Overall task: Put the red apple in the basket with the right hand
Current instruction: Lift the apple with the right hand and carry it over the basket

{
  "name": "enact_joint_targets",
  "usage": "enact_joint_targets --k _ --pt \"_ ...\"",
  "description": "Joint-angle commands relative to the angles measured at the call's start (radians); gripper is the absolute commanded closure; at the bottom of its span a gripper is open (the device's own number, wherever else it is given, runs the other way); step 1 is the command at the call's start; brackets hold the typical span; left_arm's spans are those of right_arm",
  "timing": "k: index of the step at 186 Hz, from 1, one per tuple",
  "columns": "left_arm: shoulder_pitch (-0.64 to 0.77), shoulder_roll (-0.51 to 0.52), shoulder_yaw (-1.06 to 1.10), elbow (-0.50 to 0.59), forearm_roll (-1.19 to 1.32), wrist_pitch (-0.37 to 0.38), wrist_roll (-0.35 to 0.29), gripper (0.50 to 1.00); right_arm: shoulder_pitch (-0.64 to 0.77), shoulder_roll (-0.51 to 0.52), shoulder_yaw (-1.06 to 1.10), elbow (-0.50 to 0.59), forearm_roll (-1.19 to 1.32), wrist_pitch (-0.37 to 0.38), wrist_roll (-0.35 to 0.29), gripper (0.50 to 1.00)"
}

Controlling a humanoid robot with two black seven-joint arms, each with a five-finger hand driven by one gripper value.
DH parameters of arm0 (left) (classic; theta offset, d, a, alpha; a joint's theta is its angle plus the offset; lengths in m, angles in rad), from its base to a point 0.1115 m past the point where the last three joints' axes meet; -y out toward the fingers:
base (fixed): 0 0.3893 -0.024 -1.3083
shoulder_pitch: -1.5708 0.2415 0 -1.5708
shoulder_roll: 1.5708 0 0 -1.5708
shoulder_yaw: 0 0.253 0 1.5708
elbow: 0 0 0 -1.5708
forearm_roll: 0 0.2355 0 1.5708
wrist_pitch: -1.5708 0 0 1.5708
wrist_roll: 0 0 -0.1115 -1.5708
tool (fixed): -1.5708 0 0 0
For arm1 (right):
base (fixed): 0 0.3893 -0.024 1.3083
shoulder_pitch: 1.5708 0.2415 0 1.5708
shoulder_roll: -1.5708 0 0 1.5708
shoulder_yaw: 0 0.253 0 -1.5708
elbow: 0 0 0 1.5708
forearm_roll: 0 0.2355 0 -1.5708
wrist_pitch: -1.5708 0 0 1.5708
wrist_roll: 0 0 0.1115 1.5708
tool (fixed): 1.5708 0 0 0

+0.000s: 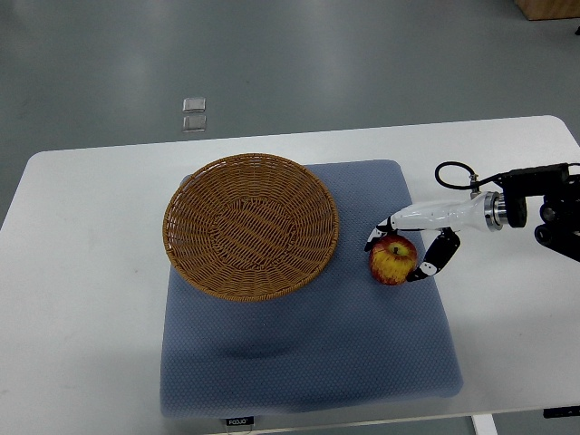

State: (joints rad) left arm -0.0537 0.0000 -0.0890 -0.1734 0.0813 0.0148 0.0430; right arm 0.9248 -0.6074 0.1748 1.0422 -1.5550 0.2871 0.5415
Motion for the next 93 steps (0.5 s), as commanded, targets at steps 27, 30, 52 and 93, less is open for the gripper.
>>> enact_joint_targets --k 27,30,52,93 --pt "0.0 0.0 0.0 0.0 0.0 -0.001 0.0 0.5 0.037 -0.002 0.02 -0.002 0.01 -0.017 0.003 0.84" --pt "0.0 0.0 0.0 0.0 0.0 0.001 0.0 0.5 0.045 0.0 0.02 -0.002 0.013 -0.017 0.003 0.84" --pt "0.0 0.0 0.0 0.0 0.0 0.001 0.0 0.5 0.117 0.001 0.025 -0.004 0.029 -0.013 0.003 0.84" --pt "0.0 0.0 0.0 -0.001 0.0 -0.001 0.0 0.5 0.249 0.095 0.009 -0.033 0.044 0.001 -0.003 0.838"
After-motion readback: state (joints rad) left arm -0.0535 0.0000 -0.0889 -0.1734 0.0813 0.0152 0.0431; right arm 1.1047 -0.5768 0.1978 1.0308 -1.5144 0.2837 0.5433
